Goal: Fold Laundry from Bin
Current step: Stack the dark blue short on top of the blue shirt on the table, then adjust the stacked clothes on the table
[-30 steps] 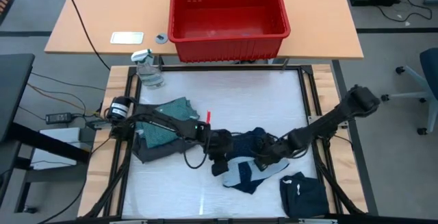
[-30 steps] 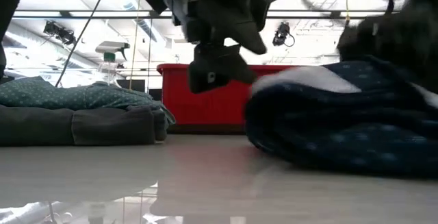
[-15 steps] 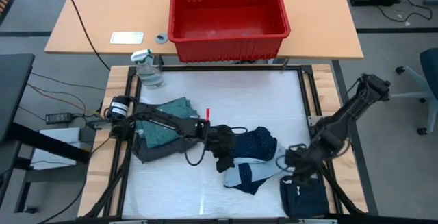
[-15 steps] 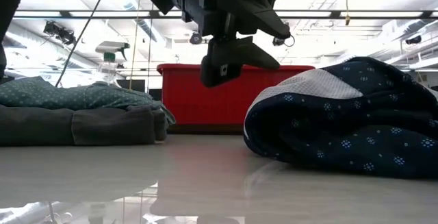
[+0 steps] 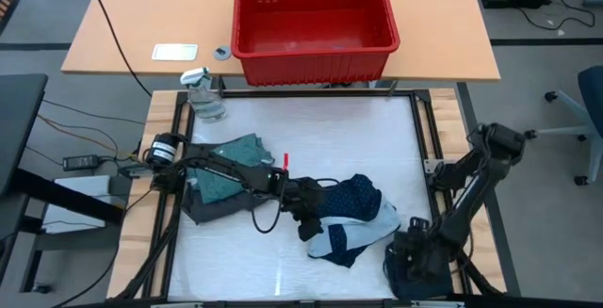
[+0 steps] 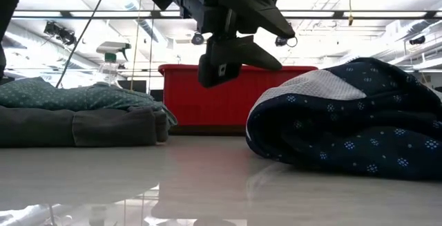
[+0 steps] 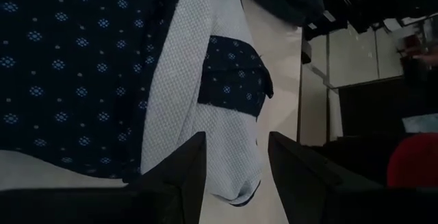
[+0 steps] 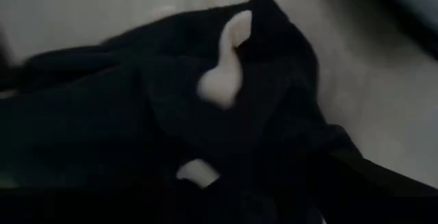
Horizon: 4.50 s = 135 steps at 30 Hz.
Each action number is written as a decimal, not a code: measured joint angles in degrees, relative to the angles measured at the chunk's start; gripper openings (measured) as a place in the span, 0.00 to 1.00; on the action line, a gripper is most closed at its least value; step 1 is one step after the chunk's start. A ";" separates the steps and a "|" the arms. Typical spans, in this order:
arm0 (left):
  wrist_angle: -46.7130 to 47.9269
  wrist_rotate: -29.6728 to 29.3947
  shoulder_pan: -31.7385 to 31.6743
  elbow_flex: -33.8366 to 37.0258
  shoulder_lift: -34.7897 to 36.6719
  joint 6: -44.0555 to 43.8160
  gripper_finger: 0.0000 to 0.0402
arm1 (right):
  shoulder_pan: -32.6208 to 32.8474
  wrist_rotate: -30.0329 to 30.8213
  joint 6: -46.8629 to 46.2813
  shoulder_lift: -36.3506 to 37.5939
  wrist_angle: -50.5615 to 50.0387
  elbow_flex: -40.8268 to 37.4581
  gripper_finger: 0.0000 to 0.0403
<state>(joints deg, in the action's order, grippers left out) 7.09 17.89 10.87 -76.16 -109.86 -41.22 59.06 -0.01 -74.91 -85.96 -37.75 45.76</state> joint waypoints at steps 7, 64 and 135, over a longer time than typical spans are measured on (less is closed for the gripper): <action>0.66 -1.80 -0.04 0.00 0.00 -1.70 0.40 | 0.66 2.29 -0.80 -8.93 2.39 1.14 0.89; -0.04 -6.78 -5.90 -0.02 12.22 -4.47 0.40 | -33.55 16.01 6.29 23.32 14.10 -0.96 0.12; 47.24 -14.19 -12.60 13.66 24.57 9.37 0.26 | -28.89 17.77 -5.46 22.20 3.47 2.07 0.45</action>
<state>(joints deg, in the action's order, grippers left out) 54.33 3.70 -1.72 -62.50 -85.30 -31.85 30.17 17.76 -80.37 -63.76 -34.28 47.83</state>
